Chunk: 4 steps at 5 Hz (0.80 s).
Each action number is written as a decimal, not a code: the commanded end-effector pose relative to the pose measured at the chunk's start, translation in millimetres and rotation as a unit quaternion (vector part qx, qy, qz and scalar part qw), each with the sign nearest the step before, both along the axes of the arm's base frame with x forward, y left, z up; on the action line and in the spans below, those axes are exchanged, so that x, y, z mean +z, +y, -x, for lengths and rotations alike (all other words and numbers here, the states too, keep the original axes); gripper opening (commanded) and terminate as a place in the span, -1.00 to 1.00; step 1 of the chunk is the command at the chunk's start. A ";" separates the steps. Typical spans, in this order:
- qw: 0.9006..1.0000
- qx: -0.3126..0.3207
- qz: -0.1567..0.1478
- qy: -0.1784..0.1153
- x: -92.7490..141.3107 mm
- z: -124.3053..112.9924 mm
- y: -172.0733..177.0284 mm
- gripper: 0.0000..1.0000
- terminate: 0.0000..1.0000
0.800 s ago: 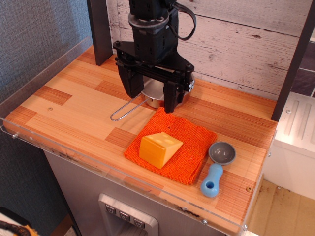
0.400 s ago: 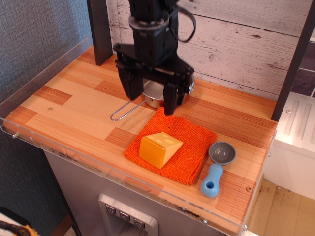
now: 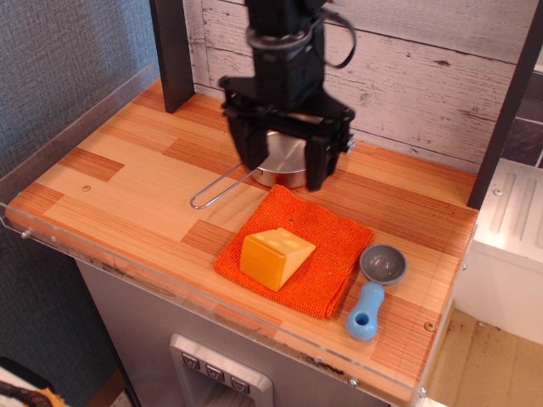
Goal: Move the pot to the back left corner of the table
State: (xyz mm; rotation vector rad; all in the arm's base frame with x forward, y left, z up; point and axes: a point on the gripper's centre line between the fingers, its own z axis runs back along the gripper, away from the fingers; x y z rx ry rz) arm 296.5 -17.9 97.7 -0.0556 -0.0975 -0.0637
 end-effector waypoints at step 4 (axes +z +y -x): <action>0.999 0.036 -0.040 -0.007 -73.8 -82.1 19.4 1.00 -1.00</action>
